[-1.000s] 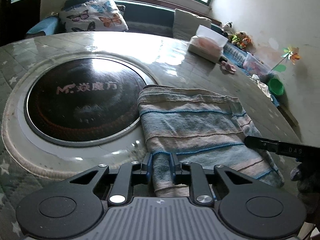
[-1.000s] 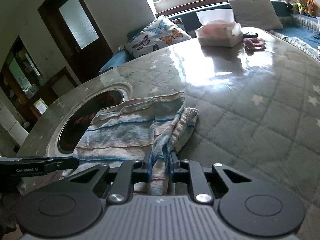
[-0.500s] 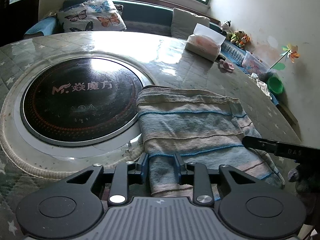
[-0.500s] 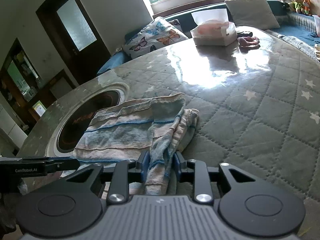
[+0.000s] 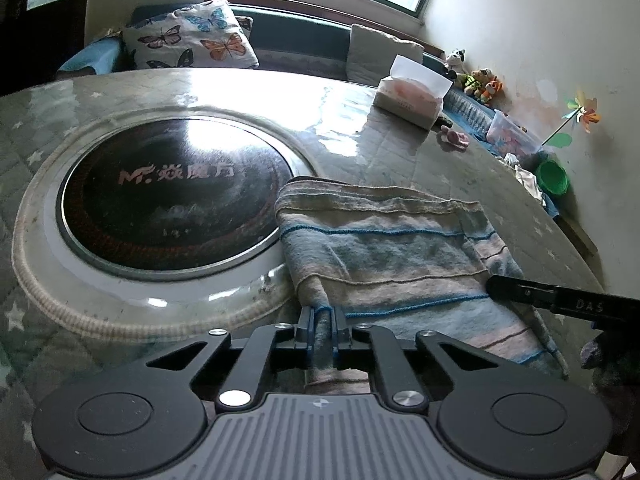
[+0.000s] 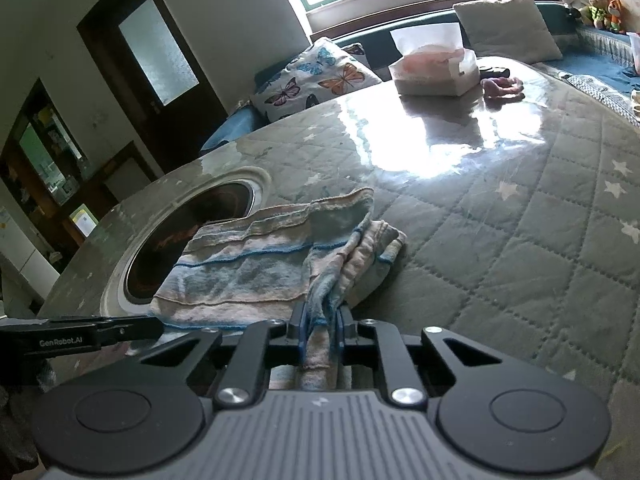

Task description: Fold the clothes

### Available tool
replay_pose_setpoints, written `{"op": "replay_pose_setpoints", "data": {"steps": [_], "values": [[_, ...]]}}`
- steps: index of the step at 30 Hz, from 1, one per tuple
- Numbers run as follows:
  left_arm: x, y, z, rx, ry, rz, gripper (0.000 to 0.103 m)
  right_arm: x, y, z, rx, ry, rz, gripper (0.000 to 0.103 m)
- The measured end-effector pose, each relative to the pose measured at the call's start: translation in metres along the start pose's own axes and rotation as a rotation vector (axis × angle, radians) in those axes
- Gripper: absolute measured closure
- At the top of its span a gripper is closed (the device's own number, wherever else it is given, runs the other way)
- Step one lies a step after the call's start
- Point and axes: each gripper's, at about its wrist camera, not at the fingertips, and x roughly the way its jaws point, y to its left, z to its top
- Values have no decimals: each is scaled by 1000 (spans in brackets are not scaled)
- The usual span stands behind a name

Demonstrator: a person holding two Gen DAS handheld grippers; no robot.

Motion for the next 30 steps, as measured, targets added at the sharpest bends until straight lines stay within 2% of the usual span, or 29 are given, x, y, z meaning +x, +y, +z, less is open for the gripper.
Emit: {"op": "replay_pose_setpoints", "data": {"steps": [9, 16, 24, 30], "values": [[-16, 11, -4, -31, -29, 11, 95, 5, 22, 8, -63, 22, 12, 91], [-40, 48, -2, -105, -74, 57, 96, 31, 61, 22, -129, 62, 65, 92], [-79, 114, -2, -195, -140, 162, 96, 83, 142, 40, -268, 119, 170, 92], [-110, 172, -3, -278, -183, 275, 96, 129, 215, 51, -353, 160, 274, 93]]}}
